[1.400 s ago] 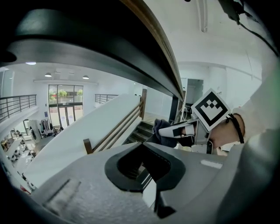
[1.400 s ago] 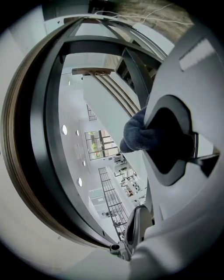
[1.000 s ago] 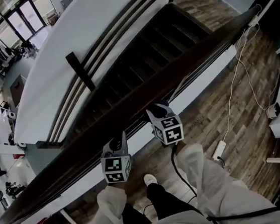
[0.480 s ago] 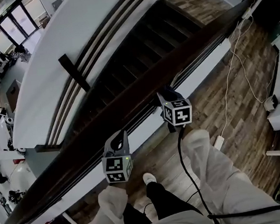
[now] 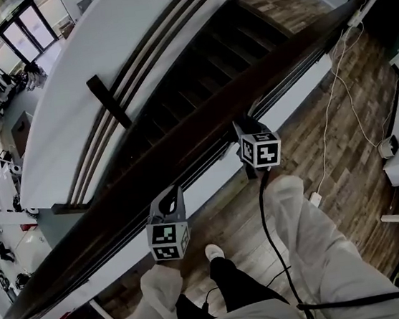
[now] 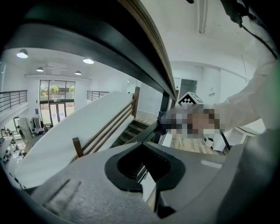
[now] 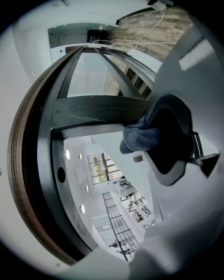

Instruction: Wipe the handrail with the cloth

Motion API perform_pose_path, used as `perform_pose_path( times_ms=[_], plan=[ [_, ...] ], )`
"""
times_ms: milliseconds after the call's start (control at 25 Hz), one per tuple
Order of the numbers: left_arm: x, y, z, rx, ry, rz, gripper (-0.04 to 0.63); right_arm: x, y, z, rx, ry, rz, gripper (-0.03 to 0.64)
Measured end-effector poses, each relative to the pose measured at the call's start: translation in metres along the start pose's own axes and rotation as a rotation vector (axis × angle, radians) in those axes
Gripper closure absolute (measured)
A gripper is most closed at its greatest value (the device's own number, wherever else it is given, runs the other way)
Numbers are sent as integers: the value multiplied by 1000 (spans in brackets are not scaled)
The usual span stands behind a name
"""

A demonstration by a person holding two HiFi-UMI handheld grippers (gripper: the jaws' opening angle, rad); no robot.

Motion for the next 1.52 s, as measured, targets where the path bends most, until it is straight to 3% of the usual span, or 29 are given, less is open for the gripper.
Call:
perform_pose_path(
  times_ms=[400,680,1040,1320,1520],
  plan=[
    [5,32,11,11,1,1,597,-9,45,8,35,2,-1,526],
    [2,80,15,22,5,-14,597,-81,99,12,104,27,-58,526],
    [-24,173,4,52,29,-114,597,-208,159,27,77,57,-267,526],
    [-50,252,2,145,32,-259,597,-315,198,42,82,176,-447,526],
    [-77,315,24,171,82,-389,597,-392,213,55,58,249,-572,526]
  ],
)
Point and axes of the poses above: the fingertips, and each gripper's own axes: y backward along the fingers, x to its right, z out of its underside, the point moved 6 cm from there along y, backward along the fingers, and after that the axes turned 6 degrees about z, right-handed, at the moved point
